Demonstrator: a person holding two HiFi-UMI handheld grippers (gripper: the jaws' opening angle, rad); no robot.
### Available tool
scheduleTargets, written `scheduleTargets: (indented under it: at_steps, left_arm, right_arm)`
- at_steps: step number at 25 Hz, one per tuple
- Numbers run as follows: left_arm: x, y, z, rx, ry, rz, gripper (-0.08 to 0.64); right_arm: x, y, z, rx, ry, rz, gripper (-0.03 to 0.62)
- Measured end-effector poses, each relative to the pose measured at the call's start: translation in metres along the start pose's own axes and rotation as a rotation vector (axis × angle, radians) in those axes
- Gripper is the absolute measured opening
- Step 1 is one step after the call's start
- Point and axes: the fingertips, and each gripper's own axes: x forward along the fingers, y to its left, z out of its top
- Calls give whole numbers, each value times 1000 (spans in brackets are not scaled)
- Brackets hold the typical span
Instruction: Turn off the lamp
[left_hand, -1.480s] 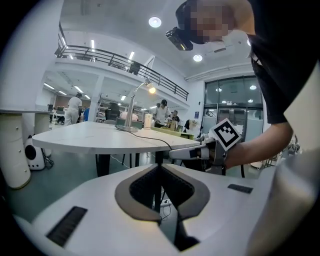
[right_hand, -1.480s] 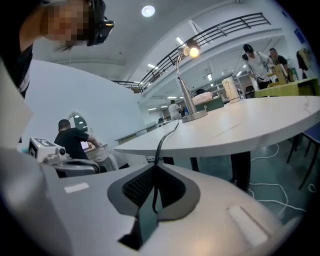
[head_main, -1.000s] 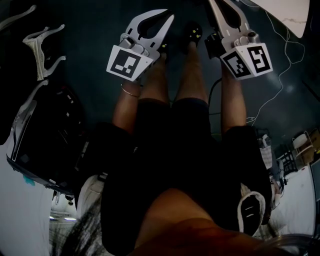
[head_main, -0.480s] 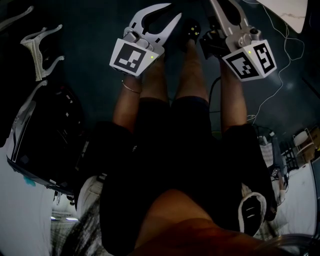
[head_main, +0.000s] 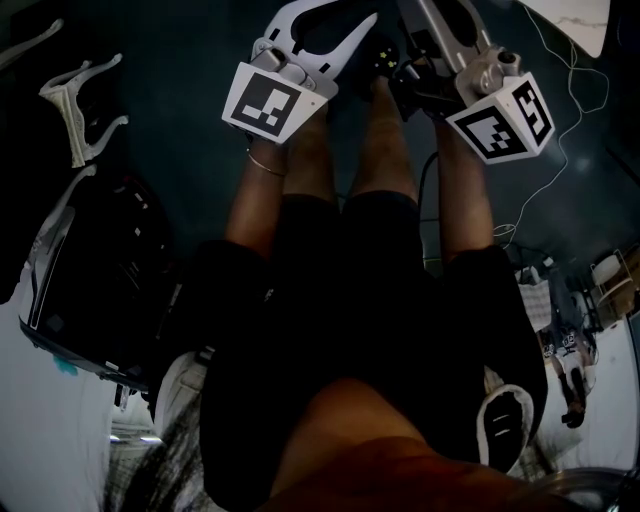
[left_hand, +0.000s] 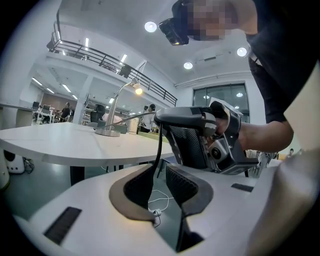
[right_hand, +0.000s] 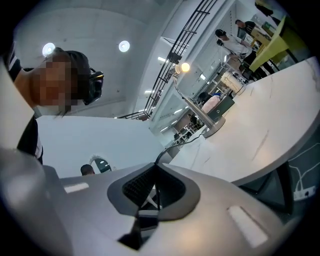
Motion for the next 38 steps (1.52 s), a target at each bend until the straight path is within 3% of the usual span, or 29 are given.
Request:
scheduleTargets:
  at_steps: [6,10,12,18,23,28,38]
  left_arm:
    - [6,0,19,49,-69,-10,63]
    - [7,-5,16,157,-18,-12,14]
    - [7,-6,15,172,-7,-7,13]
    - [4,-14,22,179,-1,-11,12]
    - [-2,-9,40,64,-82,21,12]
    - [-10,-6,57,86,-110,31,12]
    - [-17,-20,87,88,-165,5,12]
  right_arm:
    - [-2,-2,-2,9,5,-4,12]
    - [-4,-8,-5,4,12,-18,13]
    - [-5,-10,-6,-8,11,-22,14]
    - [-16,-17,-4,-70,-8,-54,49]
    - [-32,-27,-2,-118,-11,-101,49]
    - [-43,-39,-17,-139,25,-148,49]
    - [-44,-45,-54,-225,159,-148,49]
